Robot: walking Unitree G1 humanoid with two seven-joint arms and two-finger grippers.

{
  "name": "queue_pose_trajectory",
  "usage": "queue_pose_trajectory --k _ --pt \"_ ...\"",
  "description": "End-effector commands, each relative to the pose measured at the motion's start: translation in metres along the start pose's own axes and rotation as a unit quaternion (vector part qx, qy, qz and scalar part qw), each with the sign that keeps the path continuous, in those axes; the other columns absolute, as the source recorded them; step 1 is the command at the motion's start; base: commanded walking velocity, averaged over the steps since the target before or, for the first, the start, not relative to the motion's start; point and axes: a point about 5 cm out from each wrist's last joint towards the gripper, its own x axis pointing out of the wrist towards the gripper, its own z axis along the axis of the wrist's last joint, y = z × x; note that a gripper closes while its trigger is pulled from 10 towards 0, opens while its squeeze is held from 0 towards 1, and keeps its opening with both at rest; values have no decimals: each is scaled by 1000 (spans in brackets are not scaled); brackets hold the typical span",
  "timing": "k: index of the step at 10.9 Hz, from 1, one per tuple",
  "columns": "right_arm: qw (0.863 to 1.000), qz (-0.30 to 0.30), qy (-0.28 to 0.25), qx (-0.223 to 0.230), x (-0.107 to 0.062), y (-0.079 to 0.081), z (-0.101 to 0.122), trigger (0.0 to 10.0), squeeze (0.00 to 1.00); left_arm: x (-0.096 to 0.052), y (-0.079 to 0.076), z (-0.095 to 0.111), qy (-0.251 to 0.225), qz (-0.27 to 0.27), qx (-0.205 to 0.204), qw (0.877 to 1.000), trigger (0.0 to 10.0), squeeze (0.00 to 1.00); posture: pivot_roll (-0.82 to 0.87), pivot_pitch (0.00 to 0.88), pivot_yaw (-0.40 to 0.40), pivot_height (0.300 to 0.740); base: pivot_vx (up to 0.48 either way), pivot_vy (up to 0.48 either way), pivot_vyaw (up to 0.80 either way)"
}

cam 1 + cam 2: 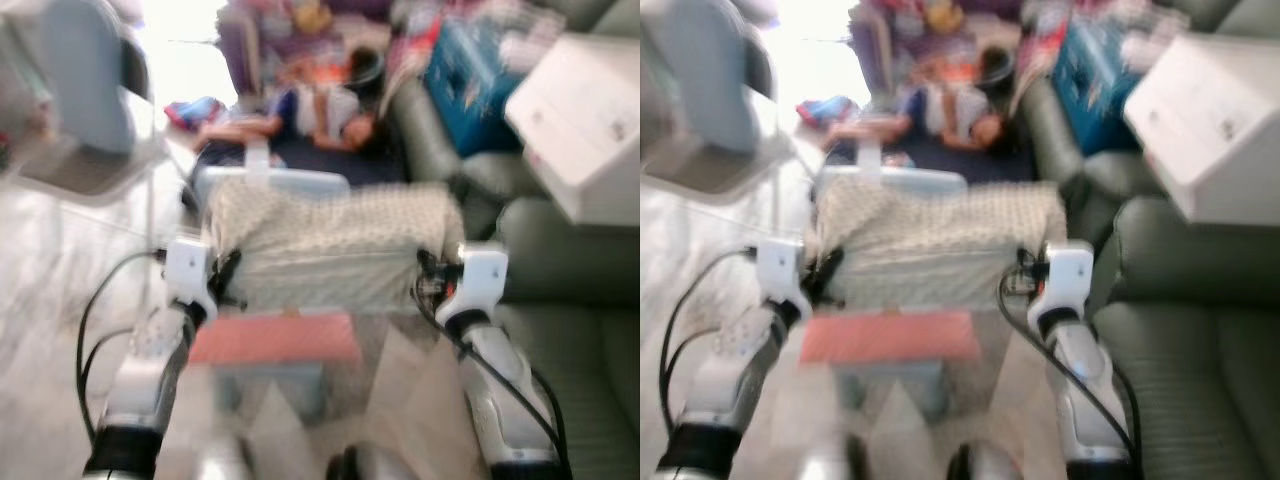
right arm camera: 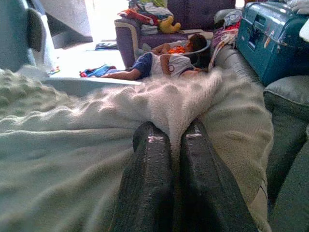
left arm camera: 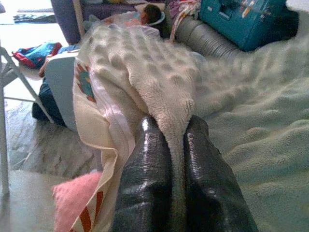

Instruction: Move the pillow to the sofa

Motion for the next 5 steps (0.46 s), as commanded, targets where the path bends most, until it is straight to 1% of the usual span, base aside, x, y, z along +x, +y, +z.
queue_pose_trajectory --k 1,2,5 --pt "1000 -23 -19 -3 0 -9 10 10000 0 -2 11 5 -4 17 9 1000 10000 0 -42 0 -59 740 -428 0 0" --pt "999 -26 -20 -2 0 -10 10 10000 0 -1 14 7 -3 17 9 1000 10000 0 -43 0 -59 740 -431 0 0" --pt "999 -28 -16 -3 -2 -10 9 10000 0 1 15 8 -2 16 9 1000 10000 0 -47 0 -59 740 -431 0 0"
